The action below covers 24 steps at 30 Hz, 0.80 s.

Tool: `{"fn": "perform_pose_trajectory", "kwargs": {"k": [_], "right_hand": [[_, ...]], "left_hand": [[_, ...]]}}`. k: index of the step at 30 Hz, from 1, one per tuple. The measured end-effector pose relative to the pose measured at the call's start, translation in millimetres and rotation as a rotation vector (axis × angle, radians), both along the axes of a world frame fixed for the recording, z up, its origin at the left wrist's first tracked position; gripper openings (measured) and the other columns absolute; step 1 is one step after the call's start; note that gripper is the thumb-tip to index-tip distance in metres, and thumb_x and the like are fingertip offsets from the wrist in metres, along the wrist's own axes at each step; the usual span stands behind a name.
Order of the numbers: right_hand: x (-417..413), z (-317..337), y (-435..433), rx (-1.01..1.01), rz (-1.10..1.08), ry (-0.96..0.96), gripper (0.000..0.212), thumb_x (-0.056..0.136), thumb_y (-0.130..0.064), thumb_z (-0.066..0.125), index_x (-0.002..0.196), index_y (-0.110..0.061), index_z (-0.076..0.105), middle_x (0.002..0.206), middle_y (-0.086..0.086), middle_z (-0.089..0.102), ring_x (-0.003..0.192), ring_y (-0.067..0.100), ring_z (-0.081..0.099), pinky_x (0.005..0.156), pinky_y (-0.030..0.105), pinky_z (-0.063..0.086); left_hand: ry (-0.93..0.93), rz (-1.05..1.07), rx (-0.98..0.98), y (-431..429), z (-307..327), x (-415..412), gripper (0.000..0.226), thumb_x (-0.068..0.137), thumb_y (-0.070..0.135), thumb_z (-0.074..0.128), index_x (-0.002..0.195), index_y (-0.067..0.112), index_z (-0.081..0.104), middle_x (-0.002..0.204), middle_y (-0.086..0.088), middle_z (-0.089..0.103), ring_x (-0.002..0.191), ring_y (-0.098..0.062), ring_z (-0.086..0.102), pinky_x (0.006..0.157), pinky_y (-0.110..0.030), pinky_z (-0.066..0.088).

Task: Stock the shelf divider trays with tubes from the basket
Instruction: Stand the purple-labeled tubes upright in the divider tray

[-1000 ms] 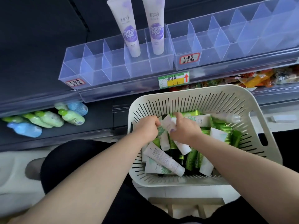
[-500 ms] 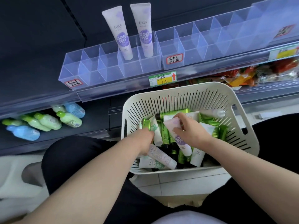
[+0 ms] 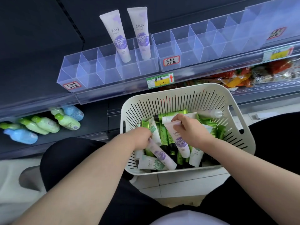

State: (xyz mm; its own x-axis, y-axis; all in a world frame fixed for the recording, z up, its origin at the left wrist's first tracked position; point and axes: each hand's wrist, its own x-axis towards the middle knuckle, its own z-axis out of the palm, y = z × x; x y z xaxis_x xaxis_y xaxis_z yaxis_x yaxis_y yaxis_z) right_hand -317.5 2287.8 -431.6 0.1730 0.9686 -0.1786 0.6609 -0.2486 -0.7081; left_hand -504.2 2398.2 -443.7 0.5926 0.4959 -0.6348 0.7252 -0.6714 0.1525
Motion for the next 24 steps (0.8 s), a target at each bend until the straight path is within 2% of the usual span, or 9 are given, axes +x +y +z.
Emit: {"fn": "perform_pose_trajectory", "kwargs": {"k": [3, 6, 9, 12, 16, 21, 24], "right_hand": [[-0.6, 1.3, -0.3, 0.013, 0.005, -0.023, 0.012, 0.094, -0.019, 0.047, 0.103, -0.025, 0.053, 0.073, -0.009, 0.057, 0.061, 0.002, 0.052, 0.048, 0.025, 0.037], [-0.3, 4.7, -1.5, 0.033, -0.017, -0.029, 0.013, 0.094, -0.018, 0.048, 0.103, -0.023, 0.054, 0.068, -0.012, 0.054, 0.058, 0.002, 0.051, 0.046, 0.023, 0.033], [-0.2, 13.4, -2.3, 0.077, -0.043, -0.046, 0.014, 0.093, -0.016, 0.049, 0.104, -0.02, 0.056, 0.079, -0.007, 0.054, 0.065, 0.007, 0.052, 0.051, 0.025, 0.036], [-1.5, 26.2, -2.6, 0.107, -0.071, -0.063, 0.012, 0.093, -0.015, 0.049, 0.101, -0.022, 0.055, 0.093, 0.0, 0.057, 0.075, 0.017, 0.055, 0.062, 0.032, 0.045], [-3.9, 49.5, 0.5, 0.154, -0.104, -0.084, 0.013, 0.092, -0.014, 0.051, 0.1, -0.021, 0.057, 0.095, -0.001, 0.06, 0.08, 0.018, 0.057, 0.067, 0.032, 0.047], [-8.8, 94.1, 12.3, 0.261, -0.104, -0.057, 0.013, 0.087, -0.011, 0.056, 0.092, -0.023, 0.059, 0.079, -0.008, 0.06, 0.073, 0.013, 0.054, 0.057, 0.02, 0.038], [-14.8, 125.2, 27.9, 0.361, -0.09, -0.074, 0.012, 0.087, -0.01, 0.057, 0.094, -0.02, 0.06, 0.081, -0.005, 0.059, 0.071, 0.01, 0.052, 0.056, 0.02, 0.034]], "left_hand": [[-0.103, 0.11, -0.019, 0.0, -0.2, 8.2, 0.016, 0.095, 0.029, 0.052, 0.08, 0.023, 0.053, 0.083, 0.004, 0.055, 0.08, -0.018, 0.056, 0.064, -0.031, 0.042], [-0.23, 0.25, -0.102, -5.4, 1.5, 18.6, 0.015, 0.093, 0.035, 0.058, 0.083, 0.025, 0.052, 0.084, 0.005, 0.054, 0.074, -0.012, 0.052, 0.06, -0.029, 0.038], [-0.392, 0.345, -0.1, -12.5, 9.7, 25.6, 0.007, 0.093, 0.031, 0.06, 0.092, 0.025, 0.057, 0.089, 0.005, 0.058, 0.08, -0.012, 0.056, 0.06, -0.027, 0.04], [-0.568, 0.43, 0.0, -14.6, 28.5, 25.7, 0.01, 0.094, 0.027, 0.057, 0.087, 0.021, 0.061, 0.084, 0.006, 0.06, 0.078, -0.014, 0.057, 0.059, -0.027, 0.041], [-0.719, 0.495, 0.178, -12.2, 62.5, 19.1, 0.008, 0.092, 0.02, 0.055, 0.086, 0.02, 0.06, 0.088, 0.002, 0.064, 0.084, -0.02, 0.056, 0.068, -0.032, 0.043], [-0.958, 0.602, 0.357, -5.5, 114.4, -1.2, 0.014, 0.092, 0.021, 0.055, 0.099, 0.023, 0.067, 0.091, 0.005, 0.067, 0.083, -0.016, 0.059, 0.071, -0.032, 0.048], [-1.064, 0.641, 0.46, 5.4, 147.5, -16.7, 0.015, 0.094, 0.019, 0.053, 0.1, 0.021, 0.066, 0.09, 0.002, 0.066, 0.08, -0.016, 0.058, 0.066, -0.031, 0.047]]}}
